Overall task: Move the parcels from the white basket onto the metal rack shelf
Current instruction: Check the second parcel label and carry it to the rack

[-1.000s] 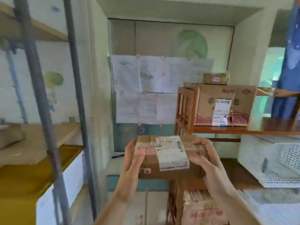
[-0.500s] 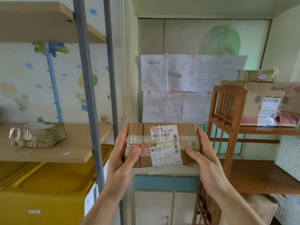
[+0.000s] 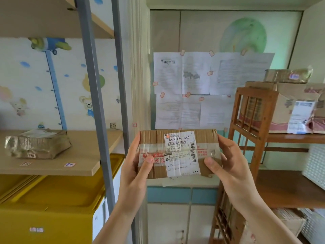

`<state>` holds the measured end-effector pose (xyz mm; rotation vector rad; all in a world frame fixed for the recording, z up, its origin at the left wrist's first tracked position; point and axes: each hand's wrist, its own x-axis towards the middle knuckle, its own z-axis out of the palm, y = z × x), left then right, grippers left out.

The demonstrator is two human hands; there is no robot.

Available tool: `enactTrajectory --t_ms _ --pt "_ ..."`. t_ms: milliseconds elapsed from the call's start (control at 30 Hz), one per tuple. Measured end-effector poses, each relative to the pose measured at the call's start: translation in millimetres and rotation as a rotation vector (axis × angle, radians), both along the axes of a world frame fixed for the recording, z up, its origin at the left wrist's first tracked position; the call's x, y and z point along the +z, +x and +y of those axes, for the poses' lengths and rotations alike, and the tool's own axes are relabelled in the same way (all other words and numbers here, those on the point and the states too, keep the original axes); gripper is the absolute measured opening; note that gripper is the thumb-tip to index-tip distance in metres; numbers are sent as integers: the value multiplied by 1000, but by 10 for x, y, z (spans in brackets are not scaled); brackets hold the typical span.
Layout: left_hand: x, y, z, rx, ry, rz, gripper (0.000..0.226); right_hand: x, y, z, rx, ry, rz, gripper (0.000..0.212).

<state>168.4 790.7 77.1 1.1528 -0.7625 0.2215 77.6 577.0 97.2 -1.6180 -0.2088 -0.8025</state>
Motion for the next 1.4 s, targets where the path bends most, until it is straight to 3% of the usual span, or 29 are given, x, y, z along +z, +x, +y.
enactTrajectory --t_ms 67,167,267,333,367,533,700,767,833,900,967,1100,1200,1300,1400 --pt "-3 28 -64 -51 24 37 53 22 -16 -114 -4 15 6 59" --pt "25 62 -90 -140 -16 149 49 121 -84 -323 88 -64 88 82" --pt "60 55 -48 -115 -59 209 50 226 -55 -397 121 -143 118 76" --pt "59 28 17 -75 -70 203 60 238 25 -334 86 -125 101 83" --pt "58 20 74 -41 -77 205 54 226 81 -285 67 -110 97 83" --pt "46 51 518 140 -25 191 38 91 416 98 57 -21 133 59" --pt "64 141 1151 358 -41 167 27 65 757 751 123 -3 138 75" --pt "22 239 1456 426 -91 171 33 33 906 1086 147 -26 140 74" --pt "-33 394 1814 471 -119 160 43 -9 1079 1452 177 -47 142 63" --pt "-49 577 2148 505 -126 131 40 -54 1270 1827 195 -51 138 48" --pt "-74 811 2518 470 -132 105 34 -95 1480 2196 186 -62 139 46" --pt "4 1405 3203 360 4 32 46 -62 1915 2820 53 -107 150 67" --pt "221 1868 3484 321 181 -87 42 106 2140 3058 -165 -226 116 53" --pt "453 2273 3558 330 418 -237 37 288 2227 3127 -444 -507 48 44" --pt "619 2624 3557 285 550 -291 23 444 2278 3198 -628 -751 141 38"
